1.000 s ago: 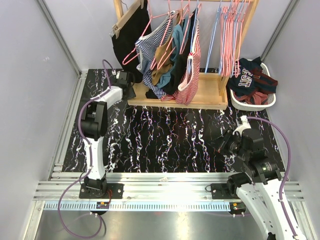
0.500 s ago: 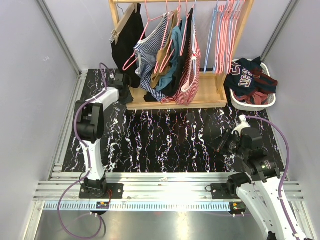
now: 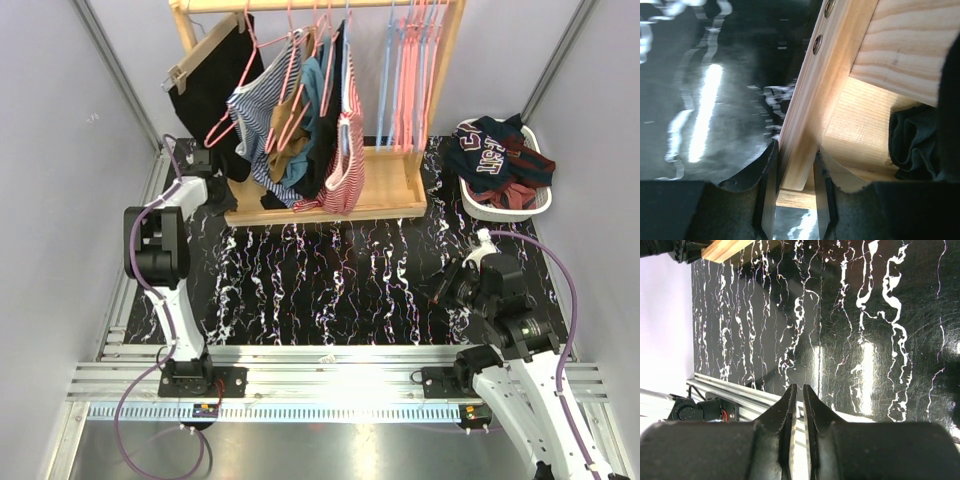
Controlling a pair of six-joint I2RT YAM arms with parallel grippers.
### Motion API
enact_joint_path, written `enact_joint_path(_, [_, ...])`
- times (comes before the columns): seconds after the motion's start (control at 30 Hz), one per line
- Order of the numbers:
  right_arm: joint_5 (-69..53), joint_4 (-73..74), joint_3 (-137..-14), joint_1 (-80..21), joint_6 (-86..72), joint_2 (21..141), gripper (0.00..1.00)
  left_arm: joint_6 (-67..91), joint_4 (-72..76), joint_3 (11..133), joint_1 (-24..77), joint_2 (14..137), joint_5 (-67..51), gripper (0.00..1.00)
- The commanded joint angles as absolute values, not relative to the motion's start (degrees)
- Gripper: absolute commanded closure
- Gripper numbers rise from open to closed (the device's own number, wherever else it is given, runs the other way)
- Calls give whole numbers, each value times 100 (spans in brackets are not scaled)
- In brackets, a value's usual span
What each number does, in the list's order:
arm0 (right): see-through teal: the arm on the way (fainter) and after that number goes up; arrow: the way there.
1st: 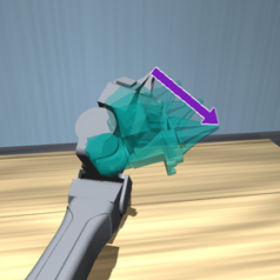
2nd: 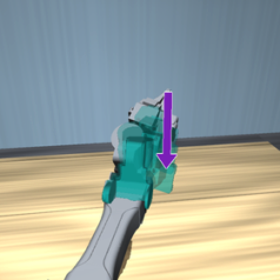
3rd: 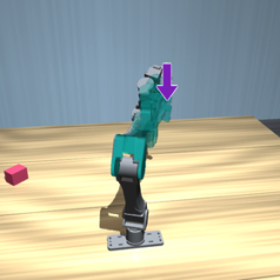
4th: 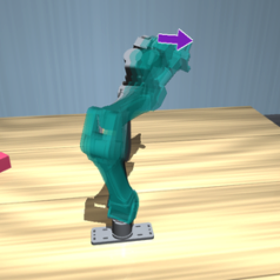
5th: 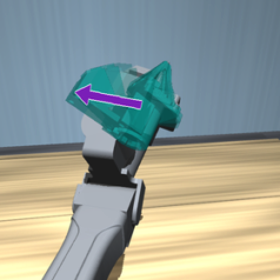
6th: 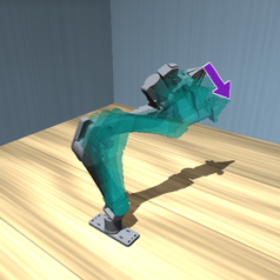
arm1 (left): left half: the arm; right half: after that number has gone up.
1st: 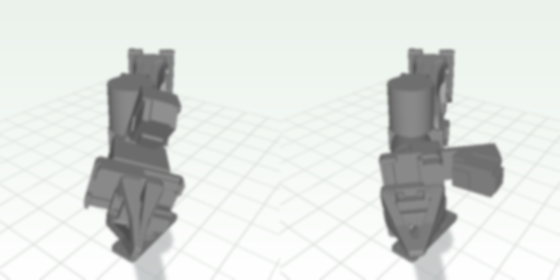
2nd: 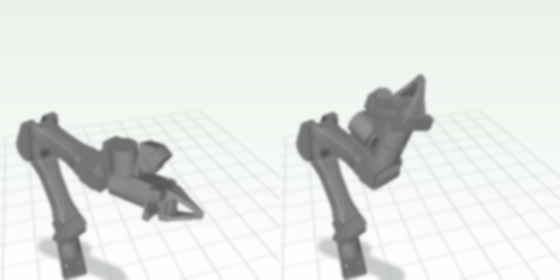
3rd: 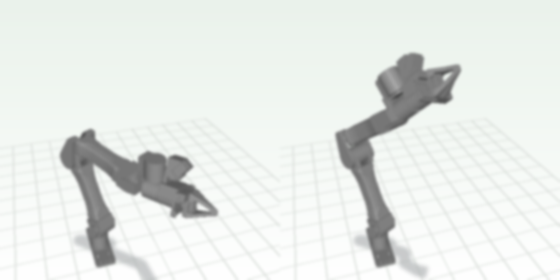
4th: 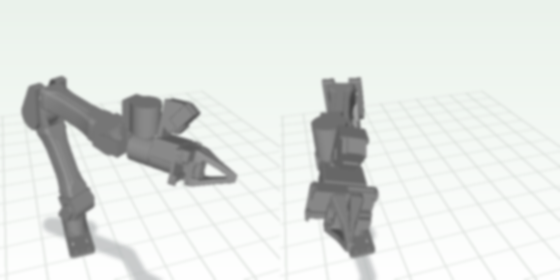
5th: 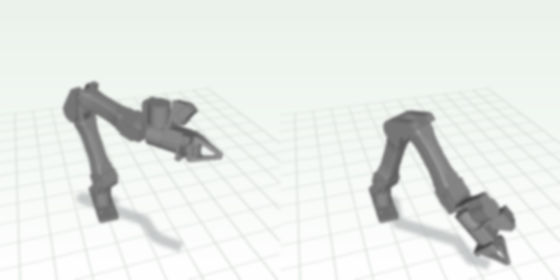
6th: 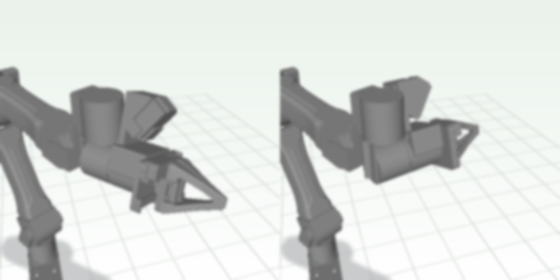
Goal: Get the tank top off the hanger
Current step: Grab a hanger with a tank top on it with the right arm
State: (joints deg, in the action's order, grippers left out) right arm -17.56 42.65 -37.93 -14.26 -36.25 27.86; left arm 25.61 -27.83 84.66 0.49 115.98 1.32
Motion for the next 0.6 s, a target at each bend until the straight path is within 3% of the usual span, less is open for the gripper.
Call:
enact_joint_path(0.0, [-1881,3929,-3858,-1468,-3612,2918,84,2628,-3437,8157,-457,11251,993,100])
enact_joint_path(0.3, [-1995,3762,-3815,-1459,-3569,2945,84,2733,-3103,7437,-466,10785,651,100])
enact_joint_path(0.47, [-2013,3753,-3709,-1459,-3525,2944,82,3023,-2795,7093,-404,10266,282,89])
enact_joint_path(0.53, [-2030,3718,-3665,-1459,-3525,2927,79,3059,-2751,7023,-396,10038,150,82])
enact_joint_path(0.57, [-2039,3692,-3648,-1459,-3524,2927,78,3102,-2699,6988,-378,9941,149,62])
